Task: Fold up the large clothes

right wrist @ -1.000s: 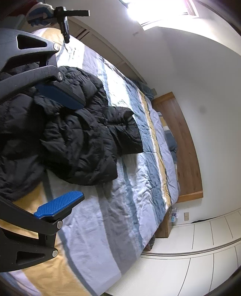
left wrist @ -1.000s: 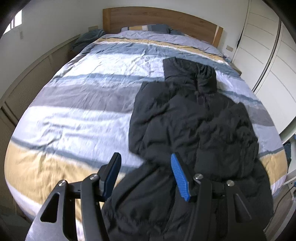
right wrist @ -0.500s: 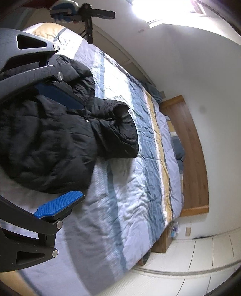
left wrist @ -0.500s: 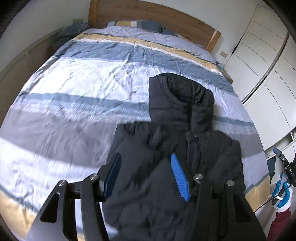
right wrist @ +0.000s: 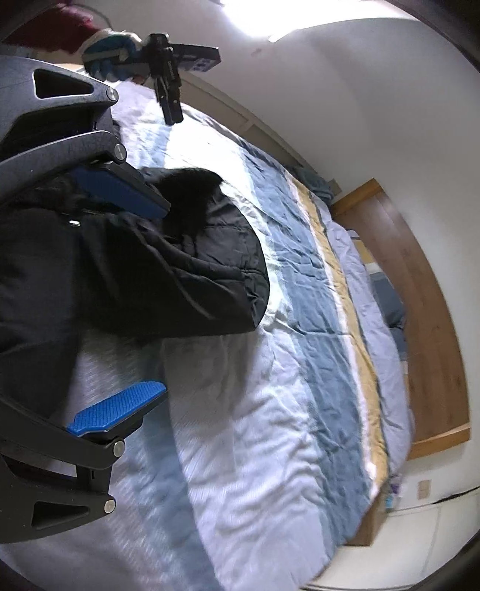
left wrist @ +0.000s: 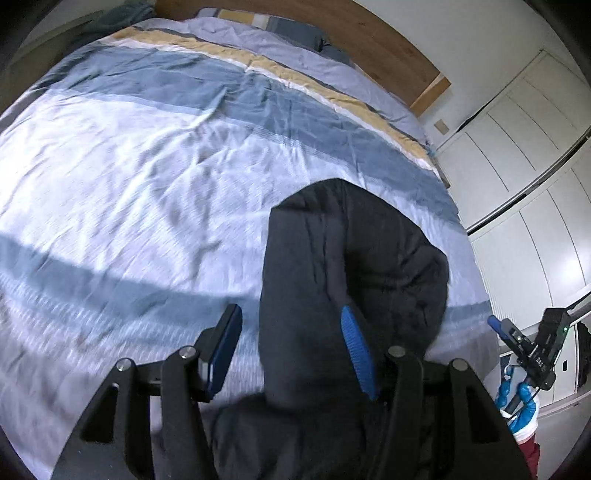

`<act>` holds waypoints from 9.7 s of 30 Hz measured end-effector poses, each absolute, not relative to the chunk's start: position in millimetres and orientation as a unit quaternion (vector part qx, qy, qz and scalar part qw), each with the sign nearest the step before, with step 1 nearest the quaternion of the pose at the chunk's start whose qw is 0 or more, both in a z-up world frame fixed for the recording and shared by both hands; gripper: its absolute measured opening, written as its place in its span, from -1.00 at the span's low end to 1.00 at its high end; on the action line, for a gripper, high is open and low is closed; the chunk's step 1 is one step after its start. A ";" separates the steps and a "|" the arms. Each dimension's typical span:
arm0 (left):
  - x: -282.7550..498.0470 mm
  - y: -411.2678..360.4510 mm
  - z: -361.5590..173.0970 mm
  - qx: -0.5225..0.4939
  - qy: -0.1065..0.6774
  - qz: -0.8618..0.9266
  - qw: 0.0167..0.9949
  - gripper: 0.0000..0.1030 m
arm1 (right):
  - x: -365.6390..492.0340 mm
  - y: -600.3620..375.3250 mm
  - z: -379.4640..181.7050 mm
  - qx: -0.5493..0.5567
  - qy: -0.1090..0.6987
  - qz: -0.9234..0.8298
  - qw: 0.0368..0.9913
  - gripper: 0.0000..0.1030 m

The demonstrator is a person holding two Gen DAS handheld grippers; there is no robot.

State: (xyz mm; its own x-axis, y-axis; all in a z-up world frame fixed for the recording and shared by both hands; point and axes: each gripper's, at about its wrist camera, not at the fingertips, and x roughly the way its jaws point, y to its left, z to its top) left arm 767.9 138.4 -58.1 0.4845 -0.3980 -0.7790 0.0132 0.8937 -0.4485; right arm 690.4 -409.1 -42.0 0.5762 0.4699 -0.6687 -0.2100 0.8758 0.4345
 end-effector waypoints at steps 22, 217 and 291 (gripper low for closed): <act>877.9 108.7 -165.2 -0.303 0.482 -0.178 0.803 0.17 | 824.3 -360.9 -143.2 0.228 0.432 0.218 0.845 0.73; 158.8 13.9 -42.5 0.068 0.379 -0.070 0.920 0.05 | 185.9 -401.6 -47.4 -0.011 0.451 0.217 0.866 0.51; 74.2 212.0 -179.1 -0.408 0.483 -0.210 0.746 0.25 | 116.0 -547.4 -176.8 0.302 0.552 0.244 0.738 0.04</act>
